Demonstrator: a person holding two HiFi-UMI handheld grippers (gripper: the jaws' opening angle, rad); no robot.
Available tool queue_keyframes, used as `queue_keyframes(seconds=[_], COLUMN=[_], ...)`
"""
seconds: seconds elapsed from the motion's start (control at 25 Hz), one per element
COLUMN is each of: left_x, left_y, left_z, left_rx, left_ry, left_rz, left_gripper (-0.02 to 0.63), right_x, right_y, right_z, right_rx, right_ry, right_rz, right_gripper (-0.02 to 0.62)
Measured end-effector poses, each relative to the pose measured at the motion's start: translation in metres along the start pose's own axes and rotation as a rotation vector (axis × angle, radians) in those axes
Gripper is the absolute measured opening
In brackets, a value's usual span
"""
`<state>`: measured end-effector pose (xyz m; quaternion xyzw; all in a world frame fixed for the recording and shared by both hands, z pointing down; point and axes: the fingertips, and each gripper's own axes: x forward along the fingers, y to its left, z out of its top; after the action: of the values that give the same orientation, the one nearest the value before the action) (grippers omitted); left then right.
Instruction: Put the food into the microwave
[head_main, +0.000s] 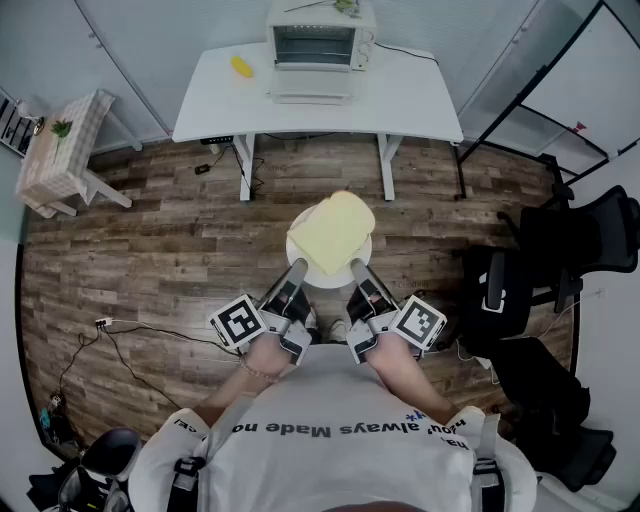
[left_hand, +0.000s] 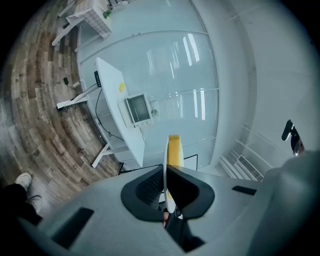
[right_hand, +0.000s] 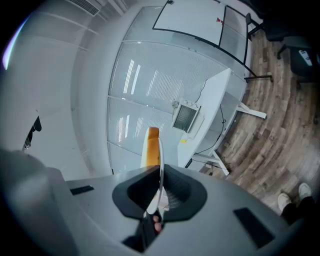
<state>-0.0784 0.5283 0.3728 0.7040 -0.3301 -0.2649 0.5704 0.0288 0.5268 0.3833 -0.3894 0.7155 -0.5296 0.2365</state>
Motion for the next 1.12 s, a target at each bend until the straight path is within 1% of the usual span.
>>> queue_keyframes(seconds=[0.16, 0.24, 0.4, 0.52, 0.6, 0.68, 0.84, 0.96, 1.12], left_x=[-0.002, -0.003, -0.009, -0.007, -0.009, -0.011, -0.008, -0.005, 0.001], left_y=[0.005, 0.005, 0.016, 0.014, 0.019, 0.021, 0.021, 0.022, 0.032], left_z=[0.003, 0.008, 0.019, 0.028, 0.035, 0.041, 0.051, 0.058, 0.068], left_rx=[0.02, 0.007, 0.025, 0.001, 0.017, 0.012, -0.02, -0.016, 0.008], left_ry=[0.008, 0.008, 0.023, 0.019, 0.028, 0.034, 0.028, 0.026, 0.028], left_rz=[0.014, 0.004, 0.031, -0.004, 0.008, 0.015, -0.012, -0.016, 0.017], left_gripper=[0.018, 0.018, 0.018, 0.018, 0.018, 0.018, 0.018, 0.018, 0.018], right_x=[0.002, 0.006, 0.016, 0.026, 0.032, 0.037, 0.048, 0.056, 0.069], right_y=[0.0, 0.001, 0.002, 0.005, 0.006, 0.007, 0.007, 0.007, 0.004], right_z=[-0.001, -0.004, -0.01, -0.013, -0.016, -0.019, -0.023, -0.021, -0.015], right_rx=[-0.004, -0.003, -0.01, -0.016, -0.008, -0.004, -0.01, -0.013, -0.006], right_ry=[-0.002, -0.004, -0.016, -0.023, -0.027, -0.032, -0.031, -0.028, -0.028], right_rz=[-0.009, -0.01, -0.019, -0.014, -0.016, -0.016, -0.021, -0.019, -0.016], right_gripper=[0.026, 0.026, 0.026, 0.026, 0.026, 0.026, 0.026, 0.026, 0.026])
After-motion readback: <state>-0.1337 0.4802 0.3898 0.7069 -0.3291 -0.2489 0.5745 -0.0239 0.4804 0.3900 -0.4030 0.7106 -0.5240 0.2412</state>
